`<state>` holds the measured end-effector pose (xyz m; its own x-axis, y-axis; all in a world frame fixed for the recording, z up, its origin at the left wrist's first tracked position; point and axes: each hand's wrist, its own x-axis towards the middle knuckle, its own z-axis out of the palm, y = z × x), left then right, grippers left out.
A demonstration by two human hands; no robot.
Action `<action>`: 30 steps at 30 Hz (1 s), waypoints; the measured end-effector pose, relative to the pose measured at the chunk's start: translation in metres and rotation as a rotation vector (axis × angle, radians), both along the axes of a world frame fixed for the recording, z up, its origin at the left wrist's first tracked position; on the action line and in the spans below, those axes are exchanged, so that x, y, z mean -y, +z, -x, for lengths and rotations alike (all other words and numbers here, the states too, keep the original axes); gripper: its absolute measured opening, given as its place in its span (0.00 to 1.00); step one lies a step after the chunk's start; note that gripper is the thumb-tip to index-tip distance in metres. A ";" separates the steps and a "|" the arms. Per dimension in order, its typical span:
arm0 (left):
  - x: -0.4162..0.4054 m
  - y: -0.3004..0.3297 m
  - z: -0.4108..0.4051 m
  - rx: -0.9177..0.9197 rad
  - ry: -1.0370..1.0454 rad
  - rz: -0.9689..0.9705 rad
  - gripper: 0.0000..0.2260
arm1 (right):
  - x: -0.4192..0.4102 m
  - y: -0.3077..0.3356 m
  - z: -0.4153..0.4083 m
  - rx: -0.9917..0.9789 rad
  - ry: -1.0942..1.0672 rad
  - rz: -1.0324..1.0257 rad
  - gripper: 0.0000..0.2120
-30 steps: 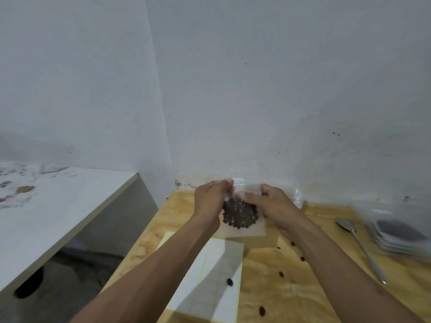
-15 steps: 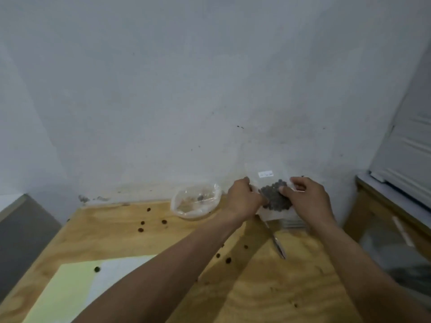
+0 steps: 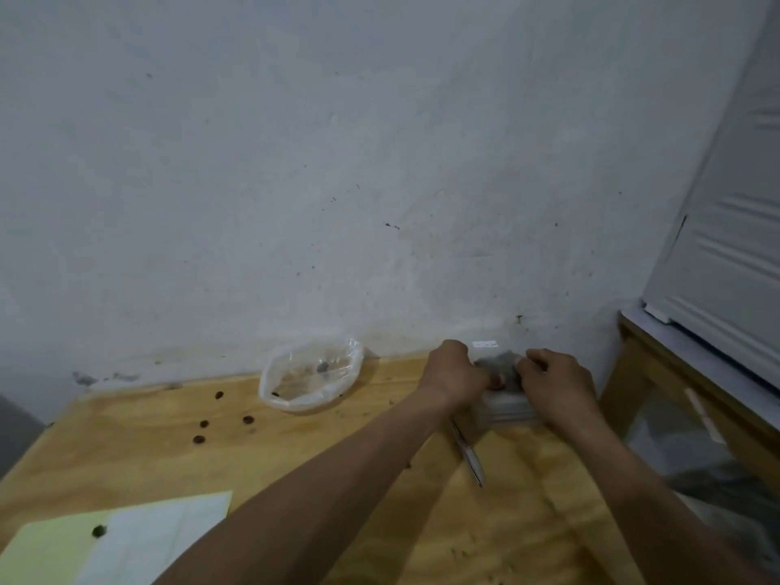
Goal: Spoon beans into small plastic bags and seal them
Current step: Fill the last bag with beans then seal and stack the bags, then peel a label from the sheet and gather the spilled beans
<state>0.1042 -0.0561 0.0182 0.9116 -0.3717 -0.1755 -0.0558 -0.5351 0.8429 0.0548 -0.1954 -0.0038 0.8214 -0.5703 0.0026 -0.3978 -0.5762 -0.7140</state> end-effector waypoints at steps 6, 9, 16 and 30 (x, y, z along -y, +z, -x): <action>-0.003 -0.005 -0.003 -0.014 0.002 0.040 0.29 | -0.001 0.000 0.001 -0.004 0.001 0.025 0.20; -0.007 -0.003 0.002 0.011 0.006 0.066 0.36 | -0.002 0.001 0.002 -0.006 0.000 0.030 0.21; -0.028 0.003 0.001 0.084 0.028 0.101 0.36 | -0.009 0.011 0.006 0.046 -0.007 0.063 0.22; -0.214 0.022 -0.006 0.532 0.300 0.028 0.19 | -0.147 0.040 -0.020 0.399 0.300 0.217 0.16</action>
<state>0.1099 0.1582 0.0404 0.9371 -0.0833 0.3391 -0.3238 -0.5705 0.7547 0.0751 -0.0481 0.0363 0.8589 -0.2627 0.4396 0.0845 -0.7740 -0.6276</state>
